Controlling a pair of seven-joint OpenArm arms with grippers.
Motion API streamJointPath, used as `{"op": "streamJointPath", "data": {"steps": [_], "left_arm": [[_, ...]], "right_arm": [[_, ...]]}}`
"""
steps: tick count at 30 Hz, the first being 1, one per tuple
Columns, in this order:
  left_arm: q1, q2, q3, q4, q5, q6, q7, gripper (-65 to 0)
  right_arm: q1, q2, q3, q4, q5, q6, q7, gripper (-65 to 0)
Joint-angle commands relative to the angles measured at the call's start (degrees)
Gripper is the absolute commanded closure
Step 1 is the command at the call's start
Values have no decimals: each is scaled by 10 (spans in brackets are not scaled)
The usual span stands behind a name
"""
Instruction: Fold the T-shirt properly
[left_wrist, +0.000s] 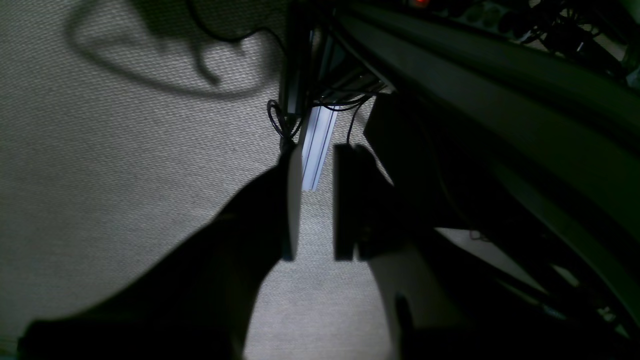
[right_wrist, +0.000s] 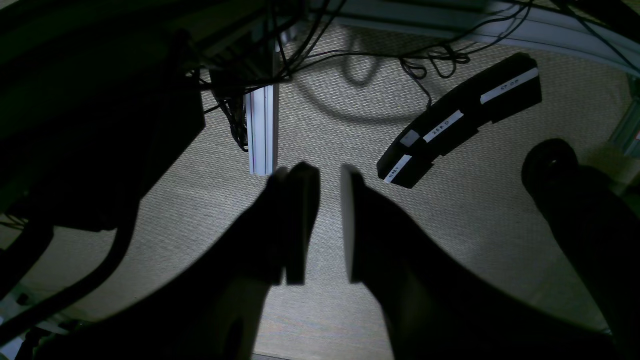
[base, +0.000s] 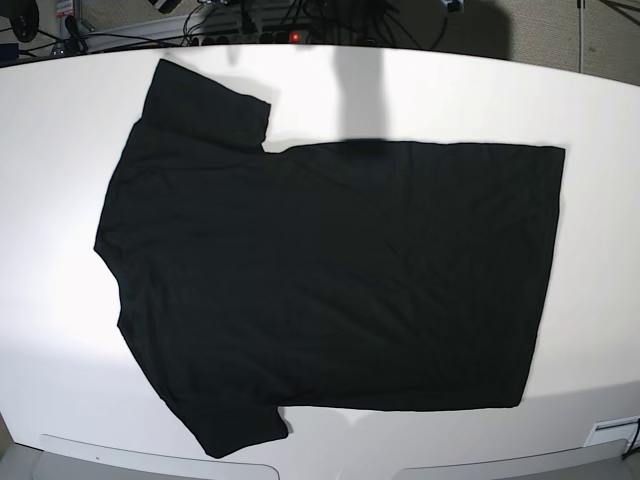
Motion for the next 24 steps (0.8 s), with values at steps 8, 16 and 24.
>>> {"op": "streamJointPath", "data": {"steps": [8, 16, 24], "left_arm": [[5, 2, 0, 2, 2, -6, -2, -115], [5, 2, 0, 2, 2, -6, -2, -115], [5, 2, 0, 3, 2, -6, -2, -115]], "right_arm": [[-2, 2, 0, 2, 0, 5, 2, -128], [-2, 2, 0, 2, 0, 5, 4, -128], [-2, 2, 0, 11, 0, 5, -2, -128]]}}
